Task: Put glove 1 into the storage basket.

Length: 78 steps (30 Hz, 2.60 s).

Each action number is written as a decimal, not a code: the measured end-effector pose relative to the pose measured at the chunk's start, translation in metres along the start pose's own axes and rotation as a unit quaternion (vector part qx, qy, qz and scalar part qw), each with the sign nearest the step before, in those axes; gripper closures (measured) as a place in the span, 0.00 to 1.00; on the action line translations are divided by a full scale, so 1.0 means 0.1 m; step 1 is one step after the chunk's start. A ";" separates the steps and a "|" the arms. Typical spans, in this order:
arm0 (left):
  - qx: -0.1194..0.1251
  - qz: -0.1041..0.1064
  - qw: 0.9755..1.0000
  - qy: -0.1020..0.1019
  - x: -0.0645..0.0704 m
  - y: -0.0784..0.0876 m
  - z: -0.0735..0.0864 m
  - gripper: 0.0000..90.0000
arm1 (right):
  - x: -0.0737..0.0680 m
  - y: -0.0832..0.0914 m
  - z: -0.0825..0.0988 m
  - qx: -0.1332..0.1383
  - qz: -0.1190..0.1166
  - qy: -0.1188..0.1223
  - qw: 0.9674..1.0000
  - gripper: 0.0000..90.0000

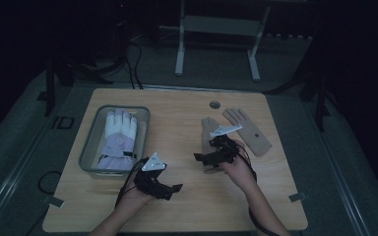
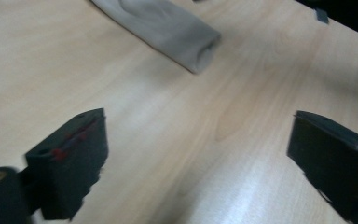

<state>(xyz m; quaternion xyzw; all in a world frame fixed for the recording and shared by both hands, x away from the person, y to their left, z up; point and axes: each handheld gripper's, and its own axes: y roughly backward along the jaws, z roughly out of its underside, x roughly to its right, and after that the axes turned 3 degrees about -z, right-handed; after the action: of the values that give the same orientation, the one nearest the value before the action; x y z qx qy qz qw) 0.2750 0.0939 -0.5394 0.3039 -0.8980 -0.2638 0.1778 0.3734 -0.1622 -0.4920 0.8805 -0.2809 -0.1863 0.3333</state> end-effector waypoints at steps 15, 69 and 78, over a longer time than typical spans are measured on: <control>0.070 -0.076 0.994 -0.026 0.00 -0.03 0.36 0.03 | 0.23 0.07 0.37 0.029 0.011 -0.039 0.999 0.13; 0.084 -0.054 0.994 -0.036 0.02 -0.07 0.42 0.04 | 0.61 -0.50 0.03 -0.027 0.116 -0.074 0.990 0.85; 0.086 -0.053 0.994 -0.034 0.02 -0.06 0.43 0.04 | 0.22 -0.26 -0.02 0.018 0.110 -0.080 0.991 0.85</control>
<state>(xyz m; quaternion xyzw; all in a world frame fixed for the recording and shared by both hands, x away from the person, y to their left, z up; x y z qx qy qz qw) 0.2561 0.1042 -0.5767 0.3559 -0.9055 -0.2049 0.1066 0.4009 -0.1587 -0.5112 0.8322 -0.4049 -0.2136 0.3127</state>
